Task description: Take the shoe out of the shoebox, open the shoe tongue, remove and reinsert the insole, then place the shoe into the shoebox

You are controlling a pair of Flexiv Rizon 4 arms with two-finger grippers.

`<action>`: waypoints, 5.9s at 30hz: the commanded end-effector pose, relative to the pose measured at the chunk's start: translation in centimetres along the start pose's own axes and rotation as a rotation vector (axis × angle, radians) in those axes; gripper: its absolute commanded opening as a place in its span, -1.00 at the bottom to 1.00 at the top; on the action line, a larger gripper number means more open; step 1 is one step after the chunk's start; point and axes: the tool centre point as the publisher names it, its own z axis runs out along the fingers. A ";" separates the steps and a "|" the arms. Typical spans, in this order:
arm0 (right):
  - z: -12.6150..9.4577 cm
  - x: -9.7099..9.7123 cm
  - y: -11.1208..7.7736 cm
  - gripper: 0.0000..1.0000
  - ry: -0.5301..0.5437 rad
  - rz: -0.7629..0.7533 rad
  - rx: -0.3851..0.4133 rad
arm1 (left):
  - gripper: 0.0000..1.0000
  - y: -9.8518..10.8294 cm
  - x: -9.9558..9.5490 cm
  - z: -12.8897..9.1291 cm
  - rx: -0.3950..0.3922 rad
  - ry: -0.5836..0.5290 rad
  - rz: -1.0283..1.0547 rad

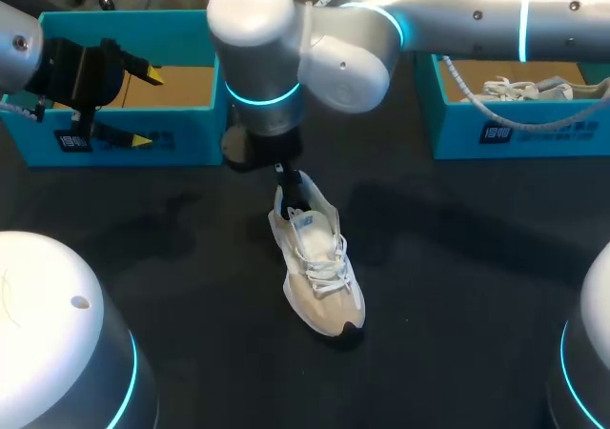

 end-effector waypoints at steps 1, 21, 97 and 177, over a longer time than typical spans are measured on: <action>1.0 0.1 0.0 0.68 0.006 -0.001 0.003 | 1.00 -0.1 0.1 -0.1 -0.003 0.000 0.000; 3.4 0.1 -0.6 0.33 0.034 -0.034 0.000 | 1.00 -0.1 0.1 -0.1 -0.003 0.000 0.000; -17.3 -2.3 -8.3 -1.00 -0.044 0.043 0.147 | 1.00 -0.1 0.1 -0.1 -0.003 0.000 0.000; -12.6 -9.4 -38.7 -1.00 0.098 0.058 0.079 | 1.00 -0.1 0.1 -0.1 -0.003 0.000 0.000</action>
